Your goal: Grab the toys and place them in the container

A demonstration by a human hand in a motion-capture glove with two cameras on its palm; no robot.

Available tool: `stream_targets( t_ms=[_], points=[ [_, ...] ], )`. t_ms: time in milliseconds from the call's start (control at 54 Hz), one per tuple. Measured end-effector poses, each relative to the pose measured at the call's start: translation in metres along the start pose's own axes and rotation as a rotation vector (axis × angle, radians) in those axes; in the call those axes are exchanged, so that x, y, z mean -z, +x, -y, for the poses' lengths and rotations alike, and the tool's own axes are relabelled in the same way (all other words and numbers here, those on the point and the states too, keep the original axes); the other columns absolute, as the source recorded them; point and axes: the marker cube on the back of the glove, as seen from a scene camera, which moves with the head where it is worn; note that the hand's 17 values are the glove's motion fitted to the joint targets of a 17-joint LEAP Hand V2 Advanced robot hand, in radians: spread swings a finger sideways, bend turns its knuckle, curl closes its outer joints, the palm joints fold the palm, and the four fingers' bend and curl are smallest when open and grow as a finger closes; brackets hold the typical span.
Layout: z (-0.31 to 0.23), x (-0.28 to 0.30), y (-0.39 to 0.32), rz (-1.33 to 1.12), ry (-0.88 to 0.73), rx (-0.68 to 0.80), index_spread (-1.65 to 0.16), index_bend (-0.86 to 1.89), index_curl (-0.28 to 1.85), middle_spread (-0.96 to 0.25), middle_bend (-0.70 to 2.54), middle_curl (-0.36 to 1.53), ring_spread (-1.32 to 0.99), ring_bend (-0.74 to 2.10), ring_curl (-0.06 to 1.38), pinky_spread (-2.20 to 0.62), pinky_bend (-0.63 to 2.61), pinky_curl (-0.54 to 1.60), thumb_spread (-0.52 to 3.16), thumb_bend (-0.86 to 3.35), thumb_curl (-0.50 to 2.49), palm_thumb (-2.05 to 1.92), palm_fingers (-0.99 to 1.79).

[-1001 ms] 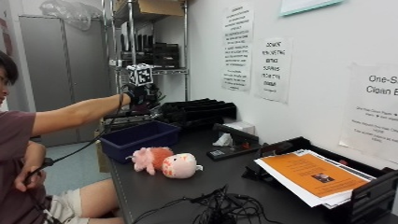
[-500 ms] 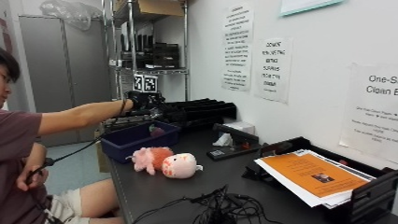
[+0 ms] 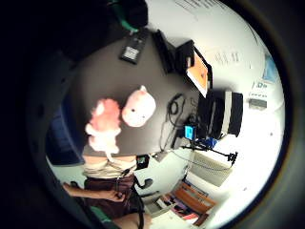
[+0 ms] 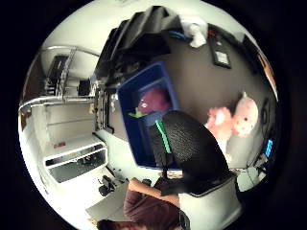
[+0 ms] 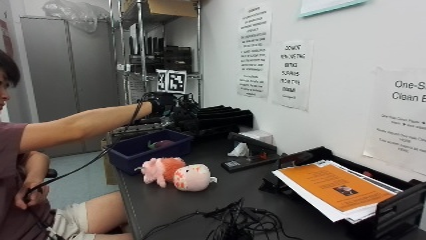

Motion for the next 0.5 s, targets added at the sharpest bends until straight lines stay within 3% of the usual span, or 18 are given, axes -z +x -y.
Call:
stream_targets(
  t_ms=[241,334,426,500],
  points=[
    [0.002,-0.064,0.080,-0.022,-0.087,-0.067,-0.23,0.10,0.18,0.03,0.13,0.31,0.01,0.45,0.31,0.04,1.00,0.31,1.35,-0.03,0.33,-0.03,-0.22],
    [0.014,-0.124,0.108,-0.043,-0.177,-0.269,-0.24,0.11,0.18,0.01,0.12,0.29,0.01,0.44,0.31,0.04,1.00,0.31,1.37,-0.03,0.31,-0.04,-0.20],
    [-0.005,-0.183,0.142,-0.098,-0.397,-0.099,-0.25,0.11,0.18,0.02,0.12,0.28,0.01,0.42,0.31,0.05,1.02,0.32,1.40,-0.03,0.29,-0.04,-0.20],
    [0.005,-0.228,0.128,0.095,-0.486,-0.127,-0.25,0.09,0.18,0.03,0.06,0.24,0.03,0.36,0.30,0.06,1.16,0.35,1.45,0.00,0.29,0.00,-0.25]
  ],
)
